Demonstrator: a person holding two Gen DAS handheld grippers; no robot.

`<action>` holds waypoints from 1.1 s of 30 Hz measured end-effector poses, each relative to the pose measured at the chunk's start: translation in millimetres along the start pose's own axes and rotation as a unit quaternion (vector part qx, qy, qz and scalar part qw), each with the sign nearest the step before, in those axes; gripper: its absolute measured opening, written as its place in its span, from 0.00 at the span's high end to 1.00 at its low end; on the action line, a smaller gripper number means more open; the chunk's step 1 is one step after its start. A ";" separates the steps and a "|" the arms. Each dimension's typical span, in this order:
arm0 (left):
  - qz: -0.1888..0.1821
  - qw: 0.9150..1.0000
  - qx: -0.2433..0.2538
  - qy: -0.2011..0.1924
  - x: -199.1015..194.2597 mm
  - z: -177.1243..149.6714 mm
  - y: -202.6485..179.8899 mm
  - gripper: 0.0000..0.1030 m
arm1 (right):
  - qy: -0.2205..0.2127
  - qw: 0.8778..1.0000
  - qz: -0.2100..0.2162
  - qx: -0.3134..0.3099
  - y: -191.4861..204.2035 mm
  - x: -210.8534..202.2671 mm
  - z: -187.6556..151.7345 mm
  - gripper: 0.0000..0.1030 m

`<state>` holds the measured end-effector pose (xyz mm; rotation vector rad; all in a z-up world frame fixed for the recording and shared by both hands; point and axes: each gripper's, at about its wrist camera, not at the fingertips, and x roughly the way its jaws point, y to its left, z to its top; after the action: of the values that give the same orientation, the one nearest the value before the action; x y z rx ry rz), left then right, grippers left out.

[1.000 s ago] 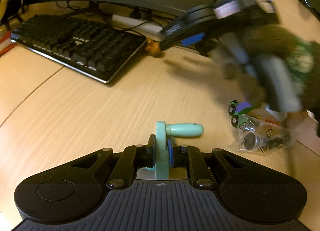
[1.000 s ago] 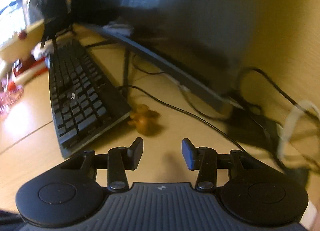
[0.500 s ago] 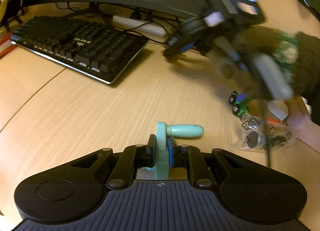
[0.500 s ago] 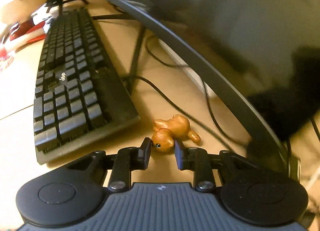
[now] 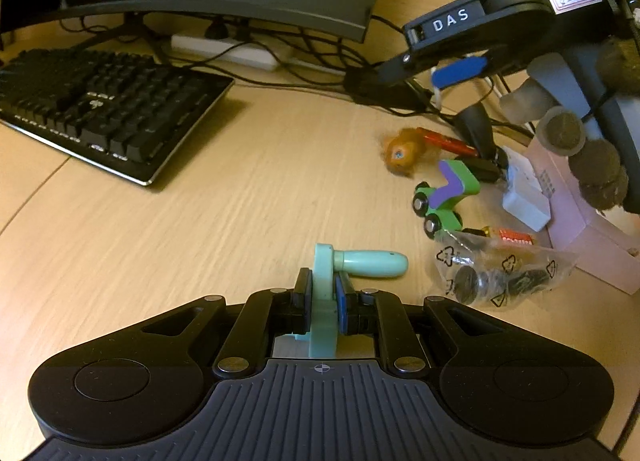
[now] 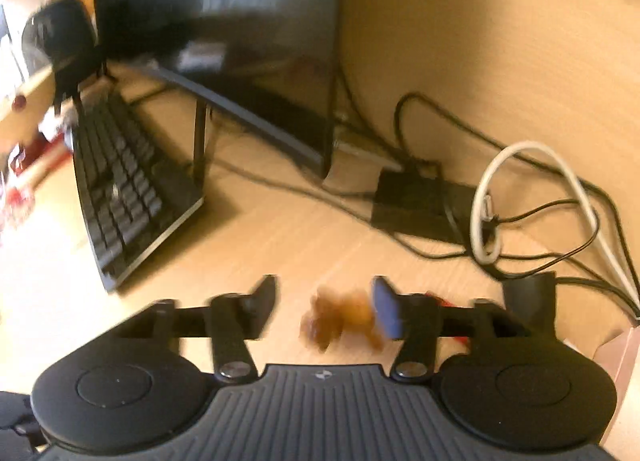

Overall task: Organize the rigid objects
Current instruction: 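Carry both toys over the pink box and open both tools to drop them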

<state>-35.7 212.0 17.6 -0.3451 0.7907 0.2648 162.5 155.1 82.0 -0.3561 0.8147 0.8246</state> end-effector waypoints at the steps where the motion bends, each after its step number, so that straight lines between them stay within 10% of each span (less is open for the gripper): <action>1: -0.001 1.000 -0.001 0.000 -0.4 -0.5 0.4 0.85 | -0.004 1.000 -0.005 -0.004 -1.1 -1.0 1.1 0.38; 15: -0.008 1.000 0.000 -0.001 -0.2 -1.5 3.5 0.85 | 0.103 0.994 0.030 0.021 -5.5 38.3 -40.0 0.37; 18: -0.008 1.000 0.014 0.000 0.5 -0.6 0.6 0.85 | 0.096 0.995 0.022 0.019 -1.2 31.8 -47.0 0.49; 25: -0.003 0.997 0.073 -0.015 0.4 -7.6 -10.2 0.86 | -0.008 0.998 -0.016 0.067 -20.4 -64.1 -52.1 0.49; 33: -0.075 0.986 0.148 0.027 -37.4 -24.9 -39.5 0.86 | -0.010 0.991 -0.112 0.079 -29.9 -171.2 -146.9 0.49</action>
<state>-62.9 162.3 36.7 -0.1301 0.8404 -0.0044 42.4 -35.2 115.7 -0.2924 0.8004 0.5498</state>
